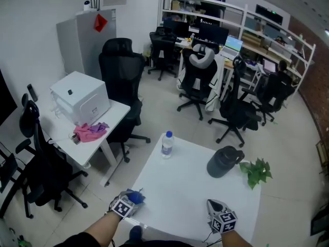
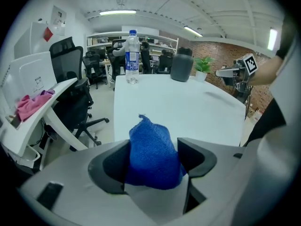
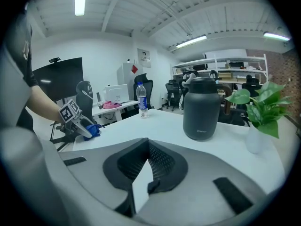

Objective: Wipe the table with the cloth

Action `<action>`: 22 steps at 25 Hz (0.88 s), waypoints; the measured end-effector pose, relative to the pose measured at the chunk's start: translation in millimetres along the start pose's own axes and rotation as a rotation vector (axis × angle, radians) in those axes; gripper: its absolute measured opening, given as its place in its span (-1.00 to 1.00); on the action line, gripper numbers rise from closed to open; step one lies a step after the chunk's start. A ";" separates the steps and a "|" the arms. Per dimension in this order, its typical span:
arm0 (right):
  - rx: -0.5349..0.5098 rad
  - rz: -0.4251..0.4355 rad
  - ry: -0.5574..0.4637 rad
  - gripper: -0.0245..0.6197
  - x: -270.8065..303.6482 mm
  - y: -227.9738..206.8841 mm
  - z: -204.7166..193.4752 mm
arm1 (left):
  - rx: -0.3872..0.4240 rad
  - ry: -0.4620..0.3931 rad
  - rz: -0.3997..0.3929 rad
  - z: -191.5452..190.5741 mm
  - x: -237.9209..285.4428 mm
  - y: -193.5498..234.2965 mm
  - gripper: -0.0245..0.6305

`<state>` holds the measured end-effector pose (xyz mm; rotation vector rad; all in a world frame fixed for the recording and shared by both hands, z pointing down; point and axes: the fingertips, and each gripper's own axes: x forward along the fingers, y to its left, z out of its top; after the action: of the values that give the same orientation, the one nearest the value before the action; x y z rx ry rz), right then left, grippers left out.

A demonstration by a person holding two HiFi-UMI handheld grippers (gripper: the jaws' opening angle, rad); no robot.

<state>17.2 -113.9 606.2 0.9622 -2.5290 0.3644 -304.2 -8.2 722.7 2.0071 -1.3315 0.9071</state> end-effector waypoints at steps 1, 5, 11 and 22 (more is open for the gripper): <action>0.002 -0.003 -0.006 -0.90 -3.5 -2.1 2.2 | -0.001 -0.007 -0.006 6.2 -3.3 -0.9 0.12; 0.020 -0.026 -0.033 -0.90 -22.7 -14.3 5.5 | 0.037 -0.120 0.003 59.5 -24.7 -8.3 0.18; 0.057 -0.053 -0.063 -0.90 -61.4 -37.0 1.5 | -0.010 -0.414 -0.202 162.7 -28.7 -93.7 -0.39; 0.161 -0.098 -0.077 -0.90 -94.7 -57.3 -19.5 | -0.001 -0.519 -0.442 218.0 22.8 -226.7 -0.93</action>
<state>125.8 -94.1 585.3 1.1765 -2.5402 0.5167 -36.5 -106.2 587.8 2.4983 -1.0480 0.1875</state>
